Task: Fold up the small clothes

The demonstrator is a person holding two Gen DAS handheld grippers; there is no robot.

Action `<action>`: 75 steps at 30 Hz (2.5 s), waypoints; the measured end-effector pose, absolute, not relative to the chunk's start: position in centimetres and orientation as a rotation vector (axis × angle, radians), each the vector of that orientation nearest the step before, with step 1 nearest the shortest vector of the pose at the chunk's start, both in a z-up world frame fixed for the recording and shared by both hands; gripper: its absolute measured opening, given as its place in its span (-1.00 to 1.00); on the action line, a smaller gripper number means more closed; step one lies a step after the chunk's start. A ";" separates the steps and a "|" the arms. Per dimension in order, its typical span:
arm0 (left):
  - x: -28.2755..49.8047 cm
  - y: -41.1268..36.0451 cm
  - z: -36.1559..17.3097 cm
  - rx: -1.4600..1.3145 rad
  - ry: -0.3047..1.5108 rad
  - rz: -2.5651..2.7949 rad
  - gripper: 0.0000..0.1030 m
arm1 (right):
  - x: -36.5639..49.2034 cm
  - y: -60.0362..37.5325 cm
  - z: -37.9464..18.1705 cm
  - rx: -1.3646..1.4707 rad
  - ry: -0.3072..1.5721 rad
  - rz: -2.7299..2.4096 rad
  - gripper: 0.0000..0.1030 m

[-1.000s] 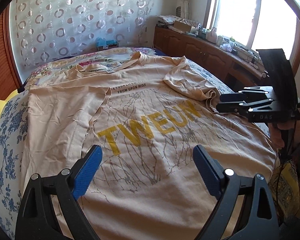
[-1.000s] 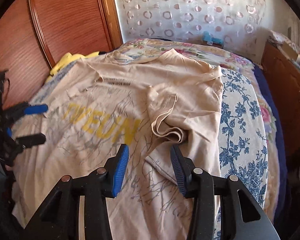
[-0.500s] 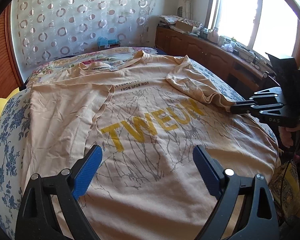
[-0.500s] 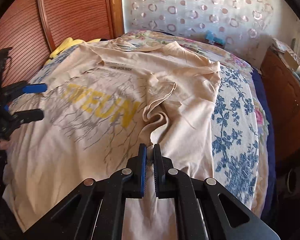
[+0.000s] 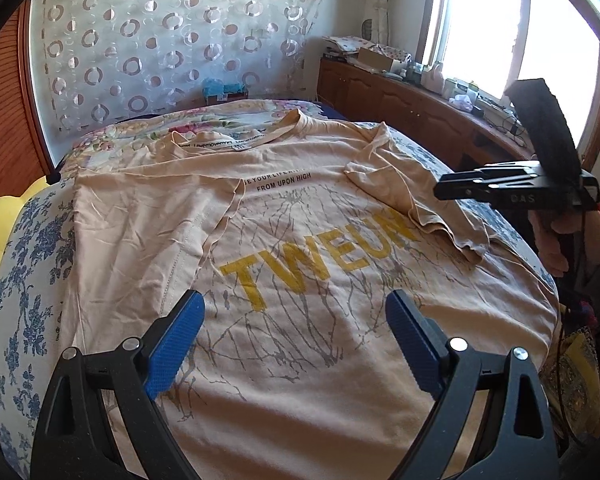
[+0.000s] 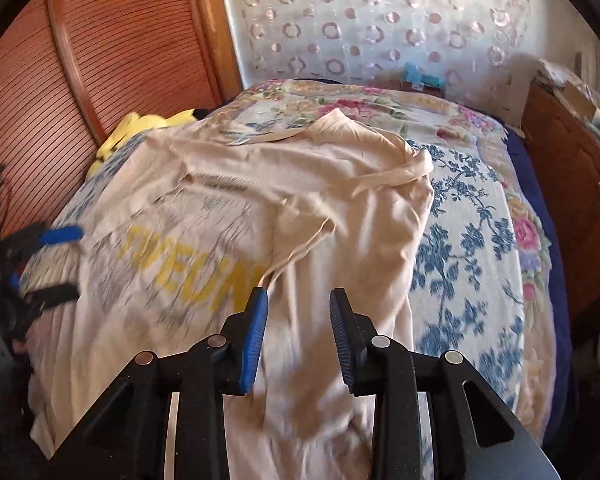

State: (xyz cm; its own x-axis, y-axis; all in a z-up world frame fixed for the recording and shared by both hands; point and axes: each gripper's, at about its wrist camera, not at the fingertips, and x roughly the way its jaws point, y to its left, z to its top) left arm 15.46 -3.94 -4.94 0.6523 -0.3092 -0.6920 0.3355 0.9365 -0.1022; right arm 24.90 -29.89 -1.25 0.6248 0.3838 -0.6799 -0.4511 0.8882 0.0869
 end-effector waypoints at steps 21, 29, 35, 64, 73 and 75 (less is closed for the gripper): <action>17.5 0.4 -5.1 0.021 0.774 -0.279 0.80 | 32.0 -21.0 -2.3 -0.091 0.855 0.656 -0.24; 22.1 4.1 -4.4 0.058 0.775 -0.205 0.80 | 33.3 -25.4 -1.4 -0.105 0.729 0.520 -0.04; 26.3 7.3 -4.6 0.049 0.802 -0.174 0.80 | 35.7 -30.3 -2.3 -0.090 0.715 0.410 -0.01; 36.1 12.0 -7.9 -0.018 0.932 -0.128 0.37 | 43.3 -30.9 -4.6 -0.141 0.747 0.374 -0.02; 34.2 10.6 -5.2 -0.064 0.884 -0.229 -0.85 | 41.9 -30.2 -3.4 -0.143 0.704 0.445 -0.90; 32.3 10.0 -3.7 -0.061 0.849 -0.263 -0.86 | 40.6 -30.5 -2.6 -0.130 0.675 0.452 -0.91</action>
State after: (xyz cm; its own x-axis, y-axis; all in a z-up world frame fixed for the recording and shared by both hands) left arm 32.29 10.03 -3.74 0.6307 -0.2538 -0.7334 0.2057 0.9659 -0.1573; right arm 40.64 -30.50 -2.57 0.6879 0.3614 -0.6295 -0.4445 0.8953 0.0283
